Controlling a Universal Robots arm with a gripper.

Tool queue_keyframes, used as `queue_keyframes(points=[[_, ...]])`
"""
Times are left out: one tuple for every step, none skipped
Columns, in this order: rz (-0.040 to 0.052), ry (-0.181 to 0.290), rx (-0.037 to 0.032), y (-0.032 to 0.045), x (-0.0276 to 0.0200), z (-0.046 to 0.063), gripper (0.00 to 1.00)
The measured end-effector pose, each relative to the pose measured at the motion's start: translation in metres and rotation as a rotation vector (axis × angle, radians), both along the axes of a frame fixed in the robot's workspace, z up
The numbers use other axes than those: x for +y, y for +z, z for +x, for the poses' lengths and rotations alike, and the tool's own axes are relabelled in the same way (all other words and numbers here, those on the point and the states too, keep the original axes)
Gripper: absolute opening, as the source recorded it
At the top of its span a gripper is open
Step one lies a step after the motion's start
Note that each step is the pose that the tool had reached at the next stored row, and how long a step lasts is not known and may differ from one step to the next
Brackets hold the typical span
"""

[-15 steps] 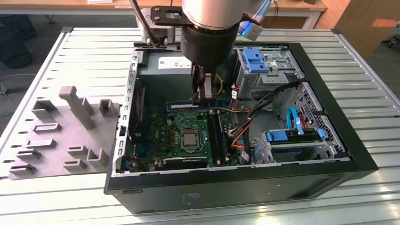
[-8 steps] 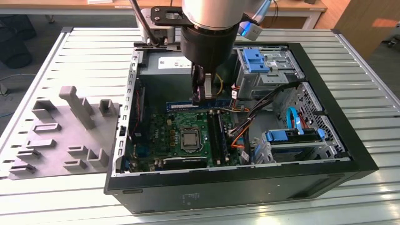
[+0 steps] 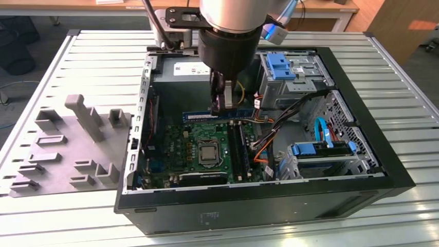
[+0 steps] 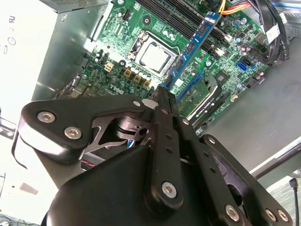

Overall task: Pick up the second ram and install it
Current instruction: 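Insert the second ram into the second slot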

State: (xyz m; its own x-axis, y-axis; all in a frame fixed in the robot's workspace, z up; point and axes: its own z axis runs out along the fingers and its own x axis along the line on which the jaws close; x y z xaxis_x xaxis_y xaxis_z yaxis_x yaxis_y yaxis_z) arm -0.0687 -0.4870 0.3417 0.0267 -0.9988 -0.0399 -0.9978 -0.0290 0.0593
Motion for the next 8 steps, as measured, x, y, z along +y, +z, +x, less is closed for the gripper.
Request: queue_keyframes(points=[[0.0001, -0.005, -0.0001, -0.0001, 0.0, 0.0, 0.11], [0.0001, -0.012, -0.0001, -0.0001, 0.0, 0.0, 0.11], [0.0, -0.02, 0.0, -0.0001, 0.0, 0.0, 0.11], [-0.0003, -0.031, 0.0, 0.0, 0.0, 0.0, 0.11], [-0.0002, -0.043, 0.0, -0.0001, 0.0, 0.0, 0.11], [-0.0003, -0.056, 0.0, -0.0001, 0.0, 0.0001, 0.11], [-0.0003, -0.07, 0.0, -0.0002, 0.0, 0.0, 0.11], [-0.0003, -0.085, 0.0, -0.0002, 0.0, 0.0, 0.11]])
